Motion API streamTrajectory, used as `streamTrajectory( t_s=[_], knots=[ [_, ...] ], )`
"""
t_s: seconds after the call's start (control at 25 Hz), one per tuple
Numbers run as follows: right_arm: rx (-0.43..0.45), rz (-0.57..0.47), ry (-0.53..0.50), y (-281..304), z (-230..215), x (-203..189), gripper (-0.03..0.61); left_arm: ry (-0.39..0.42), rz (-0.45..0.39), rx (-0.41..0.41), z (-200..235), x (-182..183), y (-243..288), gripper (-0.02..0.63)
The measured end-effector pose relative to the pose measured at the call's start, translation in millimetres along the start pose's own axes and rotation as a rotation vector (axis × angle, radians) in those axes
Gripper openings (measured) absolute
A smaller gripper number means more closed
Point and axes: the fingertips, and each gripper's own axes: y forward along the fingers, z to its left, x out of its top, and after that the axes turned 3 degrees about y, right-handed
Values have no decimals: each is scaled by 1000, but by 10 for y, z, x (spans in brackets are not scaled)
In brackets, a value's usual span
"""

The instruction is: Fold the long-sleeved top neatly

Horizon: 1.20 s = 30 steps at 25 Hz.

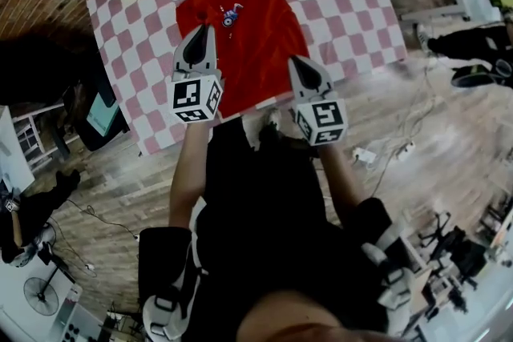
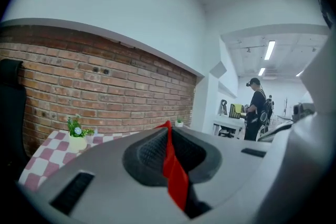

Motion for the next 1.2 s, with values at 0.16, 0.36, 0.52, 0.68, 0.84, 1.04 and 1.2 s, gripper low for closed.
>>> streamTrajectory(
  t_s=[0.16,0.36,0.52,0.68,0.84,1.04,1.2],
  knots=[
    [-11,12,15,-131,-203,-105,8,4,30,-43,-439,-209,186,24],
    [-19,28,31,-261,-444,-262,8,10,59,-73,-855,-460,330,23],
    [-30,39,41,-371,-620,-384,8,41,81,-81,-1151,-711,423,23],
    [-44,55,45,-468,-790,-562,8,79,110,-102,-1456,-1069,526,23],
    [-57,61,61,-579,-914,-699,8,88,165,-137,-1755,-1488,561,25],
    [-59,80,74,-649,-984,-885,8,58,254,-160,-1938,-1974,571,25],
    [-59,91,74,-645,-988,-985,8,26,276,-166,-1971,-2157,570,25]
  ],
)
